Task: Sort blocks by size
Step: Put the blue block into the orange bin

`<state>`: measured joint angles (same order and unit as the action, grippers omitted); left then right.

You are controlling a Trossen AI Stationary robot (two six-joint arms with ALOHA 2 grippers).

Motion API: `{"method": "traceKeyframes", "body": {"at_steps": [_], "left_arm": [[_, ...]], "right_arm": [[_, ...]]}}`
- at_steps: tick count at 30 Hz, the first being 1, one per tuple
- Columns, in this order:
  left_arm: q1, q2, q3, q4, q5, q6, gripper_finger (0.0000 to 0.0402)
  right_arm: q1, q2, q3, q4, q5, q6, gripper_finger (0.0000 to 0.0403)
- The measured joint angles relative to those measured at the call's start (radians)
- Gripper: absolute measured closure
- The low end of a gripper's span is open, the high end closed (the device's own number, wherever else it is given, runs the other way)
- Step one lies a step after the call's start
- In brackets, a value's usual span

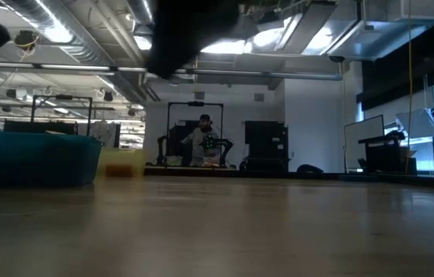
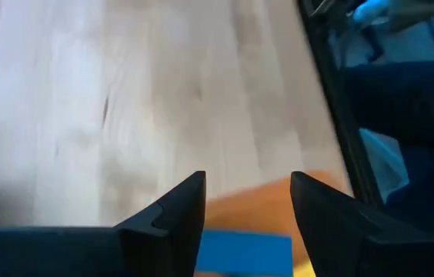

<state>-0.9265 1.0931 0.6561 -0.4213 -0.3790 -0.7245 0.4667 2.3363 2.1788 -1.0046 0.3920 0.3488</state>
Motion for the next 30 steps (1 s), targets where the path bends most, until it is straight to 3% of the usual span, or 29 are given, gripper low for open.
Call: {"method": "traceKeyframes", "body": {"at_steps": [7,20,25,30], "left_arm": [[0.072,0.004,-0.092,0.252,-0.011,0.178,0.0226],[0.277,0.017,-0.113,0.339,-0.01,0.401,0.0226],[0.317,0.017,-0.113,0.338,-0.01,0.465,0.0226],[0.338,0.017,-0.113,0.351,-0.009,0.549,0.0226]], "right_arm": [[-0.011,-0.008,0.0,-0.299,0.072,0.091,0.0198],[-0.155,-0.043,-0.019,-0.561,0.151,0.036,0.0198],[-0.229,-0.172,-0.193,-0.519,0.154,0.012,0.0198],[-0.321,-0.386,-0.494,-0.382,0.125,0.012,0.0198]]}}
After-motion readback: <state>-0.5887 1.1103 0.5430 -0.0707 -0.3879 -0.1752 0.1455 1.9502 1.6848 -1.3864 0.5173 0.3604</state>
